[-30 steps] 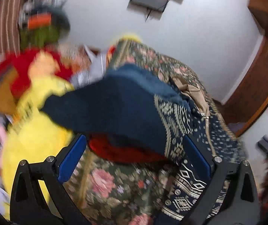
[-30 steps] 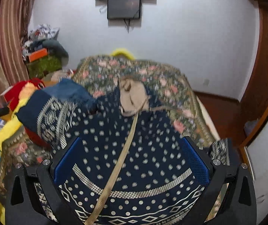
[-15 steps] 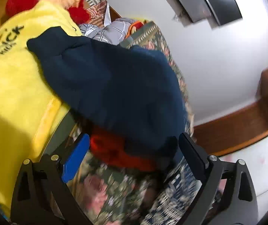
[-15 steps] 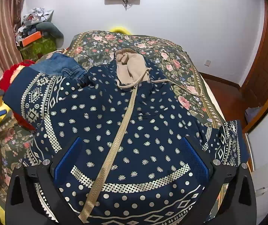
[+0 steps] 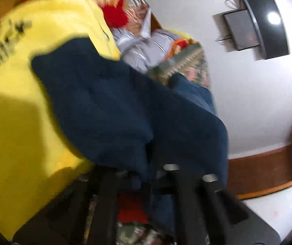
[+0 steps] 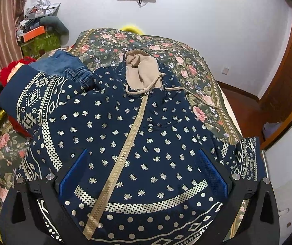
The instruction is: Fold large clothes
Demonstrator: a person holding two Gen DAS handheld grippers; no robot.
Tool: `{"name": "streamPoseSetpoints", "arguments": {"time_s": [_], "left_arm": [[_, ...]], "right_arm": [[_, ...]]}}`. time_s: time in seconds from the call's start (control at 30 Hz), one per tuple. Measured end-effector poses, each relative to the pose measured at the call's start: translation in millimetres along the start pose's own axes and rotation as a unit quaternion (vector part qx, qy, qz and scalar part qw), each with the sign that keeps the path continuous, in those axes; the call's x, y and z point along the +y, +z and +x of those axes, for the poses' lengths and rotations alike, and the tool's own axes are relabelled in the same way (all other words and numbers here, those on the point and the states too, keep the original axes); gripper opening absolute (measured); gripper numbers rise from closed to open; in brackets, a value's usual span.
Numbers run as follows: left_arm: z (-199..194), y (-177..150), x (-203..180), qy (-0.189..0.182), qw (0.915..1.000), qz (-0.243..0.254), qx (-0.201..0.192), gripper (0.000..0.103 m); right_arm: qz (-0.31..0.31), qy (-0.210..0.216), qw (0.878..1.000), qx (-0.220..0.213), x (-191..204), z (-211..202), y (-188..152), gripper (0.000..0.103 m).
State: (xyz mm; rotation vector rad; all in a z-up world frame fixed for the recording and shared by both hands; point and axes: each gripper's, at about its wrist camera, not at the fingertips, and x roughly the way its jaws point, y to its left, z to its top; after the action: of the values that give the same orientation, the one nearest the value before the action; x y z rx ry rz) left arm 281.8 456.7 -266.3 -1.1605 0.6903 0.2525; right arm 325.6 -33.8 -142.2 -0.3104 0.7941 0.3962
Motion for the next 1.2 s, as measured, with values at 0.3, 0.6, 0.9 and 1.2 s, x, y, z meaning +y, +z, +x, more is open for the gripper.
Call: {"name": "streamPoseSetpoints", "arguments": {"time_s": [0.3, 0.6, 0.9, 1.2], "left_arm": [[-86.5, 20.8, -83.5, 0.058, 0.98, 0.145, -0.123, 0.002], [-149.4, 10.1, -206.2, 0.08, 0.9243, 0.288, -0.237, 0.002], [-188.6, -19.4, -292.1, 0.052, 0.8903, 0.343, -0.295, 0.002], [-158.7, -76.5, -365.6, 0.024, 0.8714, 0.412, -0.266, 0.002]], "right_arm": [[0.007, 0.02, 0.999, 0.05, -9.2, 15.3, -8.5, 0.103], [0.046, 0.056, 0.991, 0.108, -30.1, 30.2, -28.1, 0.103], [0.103, 0.081, 0.983, 0.132, -62.5, 28.1, -48.2, 0.103], [0.144, 0.088, 0.98, 0.107, -92.3, 7.3, -50.1, 0.103]]}}
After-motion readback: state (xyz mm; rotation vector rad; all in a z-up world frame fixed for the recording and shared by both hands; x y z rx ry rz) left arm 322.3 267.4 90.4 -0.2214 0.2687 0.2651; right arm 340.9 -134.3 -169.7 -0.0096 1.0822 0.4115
